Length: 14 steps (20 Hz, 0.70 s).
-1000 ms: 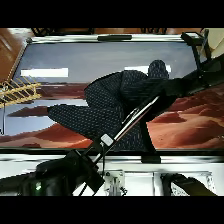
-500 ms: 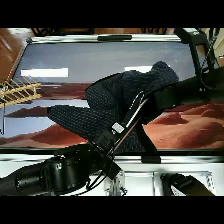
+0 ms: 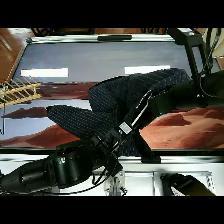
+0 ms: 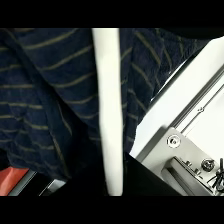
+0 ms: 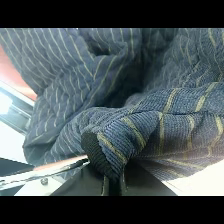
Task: Fold the shirts.
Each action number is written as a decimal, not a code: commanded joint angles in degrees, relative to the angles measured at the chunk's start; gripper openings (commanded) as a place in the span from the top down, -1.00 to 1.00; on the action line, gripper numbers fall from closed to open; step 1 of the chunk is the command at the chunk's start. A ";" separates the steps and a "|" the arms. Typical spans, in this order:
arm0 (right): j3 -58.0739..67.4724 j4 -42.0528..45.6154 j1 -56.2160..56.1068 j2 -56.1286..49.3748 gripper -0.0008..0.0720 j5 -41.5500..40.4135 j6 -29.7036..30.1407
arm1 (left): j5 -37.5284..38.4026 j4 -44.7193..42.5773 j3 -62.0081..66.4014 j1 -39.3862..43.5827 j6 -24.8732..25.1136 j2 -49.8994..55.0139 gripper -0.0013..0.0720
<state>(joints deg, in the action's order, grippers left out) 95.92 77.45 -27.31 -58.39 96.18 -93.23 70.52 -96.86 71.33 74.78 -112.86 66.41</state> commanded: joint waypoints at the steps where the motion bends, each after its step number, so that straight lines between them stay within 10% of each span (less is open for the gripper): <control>1: 0.02 -3.43 -0.17 0.04 0.70 2.08 -0.26 | -6.03 -0.17 0.07 -1.01 0.33 1.05 0.82; 4: 0.02 1.40 -0.17 0.04 0.58 4.83 -0.85 | -9.64 -0.02 0.09 -2.03 -2.27 0.96 0.82; 6: 0.04 6.16 -0.11 0.04 -0.45 4.39 0.57 | -8.90 0.07 0.09 -1.95 -2.27 0.94 0.82; 14: 0.09 23.19 1.07 0.04 -0.45 3.96 2.08 | -5.86 3.06 0.09 -1.77 -3.34 0.94 0.82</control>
<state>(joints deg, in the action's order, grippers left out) 95.92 91.81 -27.18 -58.39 101.62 -91.79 63.66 -95.81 71.55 72.93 -115.77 67.29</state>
